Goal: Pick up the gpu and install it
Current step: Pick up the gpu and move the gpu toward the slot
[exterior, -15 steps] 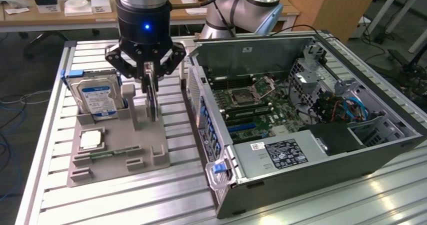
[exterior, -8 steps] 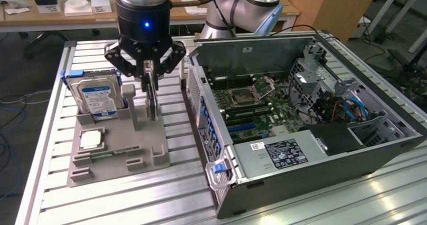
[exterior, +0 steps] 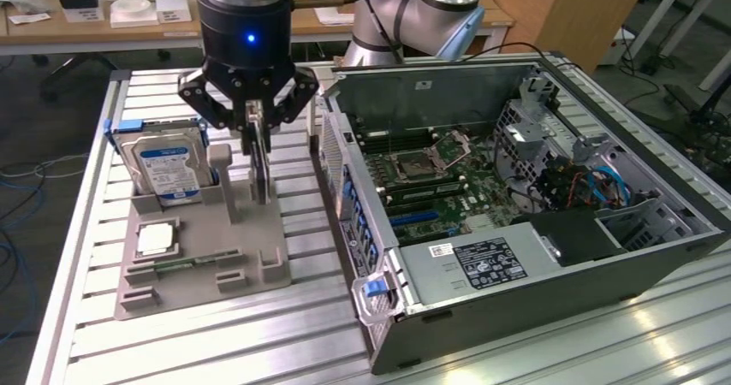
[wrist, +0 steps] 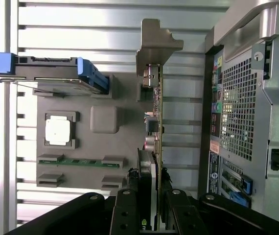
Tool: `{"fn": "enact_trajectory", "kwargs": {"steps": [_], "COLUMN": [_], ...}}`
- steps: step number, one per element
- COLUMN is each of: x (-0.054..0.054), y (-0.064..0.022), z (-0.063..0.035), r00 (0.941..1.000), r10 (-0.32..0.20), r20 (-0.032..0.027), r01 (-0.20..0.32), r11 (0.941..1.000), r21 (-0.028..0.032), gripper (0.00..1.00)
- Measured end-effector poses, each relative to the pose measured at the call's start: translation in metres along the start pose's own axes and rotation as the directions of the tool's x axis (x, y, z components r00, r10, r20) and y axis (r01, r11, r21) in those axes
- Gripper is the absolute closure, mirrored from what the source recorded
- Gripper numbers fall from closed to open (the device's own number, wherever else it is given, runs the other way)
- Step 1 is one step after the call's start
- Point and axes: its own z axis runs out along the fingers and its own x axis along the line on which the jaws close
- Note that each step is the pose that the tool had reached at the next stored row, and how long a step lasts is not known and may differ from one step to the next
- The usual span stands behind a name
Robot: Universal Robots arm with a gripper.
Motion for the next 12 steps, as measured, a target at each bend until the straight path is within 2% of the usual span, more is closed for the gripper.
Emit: {"fn": "enact_trajectory", "kwargs": {"steps": [12], "x": [0.0002], "y": [0.0002], "z": [-0.0058], "r00": [1.0], "r10": [0.0], "r20": [-0.0001], "r01": [0.0], "r11": [1.0], "r21": [0.0001], "gripper": [0.73]}}
